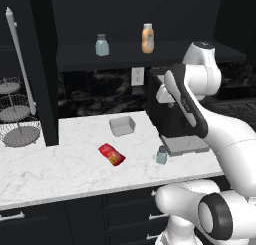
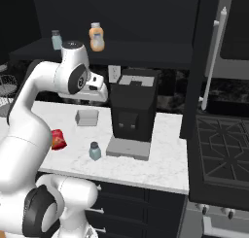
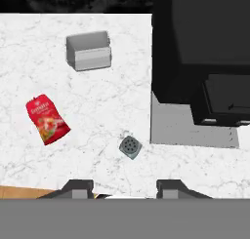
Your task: Put the shaker and condiment bottle from the counter next to their counterparts in the cabinet.
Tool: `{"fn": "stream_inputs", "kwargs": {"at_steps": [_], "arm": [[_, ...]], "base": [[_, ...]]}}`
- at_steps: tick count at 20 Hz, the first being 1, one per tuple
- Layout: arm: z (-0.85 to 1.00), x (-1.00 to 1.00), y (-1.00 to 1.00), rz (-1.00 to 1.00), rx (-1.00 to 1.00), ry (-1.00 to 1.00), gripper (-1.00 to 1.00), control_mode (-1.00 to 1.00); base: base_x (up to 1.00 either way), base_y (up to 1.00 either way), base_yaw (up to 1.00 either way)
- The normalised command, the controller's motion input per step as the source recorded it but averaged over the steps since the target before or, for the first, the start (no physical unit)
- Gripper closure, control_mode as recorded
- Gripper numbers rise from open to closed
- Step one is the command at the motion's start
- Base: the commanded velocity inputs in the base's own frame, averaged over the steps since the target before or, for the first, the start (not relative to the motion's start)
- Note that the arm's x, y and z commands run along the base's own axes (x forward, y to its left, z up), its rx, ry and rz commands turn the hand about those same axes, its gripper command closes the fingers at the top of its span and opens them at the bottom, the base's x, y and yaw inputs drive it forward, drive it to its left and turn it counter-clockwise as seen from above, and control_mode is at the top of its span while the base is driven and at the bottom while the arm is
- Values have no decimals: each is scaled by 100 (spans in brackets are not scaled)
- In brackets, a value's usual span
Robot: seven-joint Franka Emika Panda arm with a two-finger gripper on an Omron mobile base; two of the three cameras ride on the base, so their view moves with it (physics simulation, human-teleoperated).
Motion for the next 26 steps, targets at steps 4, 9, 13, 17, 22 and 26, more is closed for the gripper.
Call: {"fn": "stream_inputs", "kwargs": {"at_steps": [4,9,13,17,22,26], "arm": [[-5,0,0,0,2,4,-100,-100],[-58,0,7,-16,-18,11,-100,-100],[-46,0,16,-38,-40,-8,-100,-100],[-40,-1,21,-46,-37,-19,-100,-100],[-48,-15,20,-46,-25,-28,-100,-100],[-57,-25,22,-46,-25,-33,-100,-100]], "base": [[0,0,0],[0,0,0],[0,0,0],[0,0,0],[0,0,0],[0,0,0]]}}
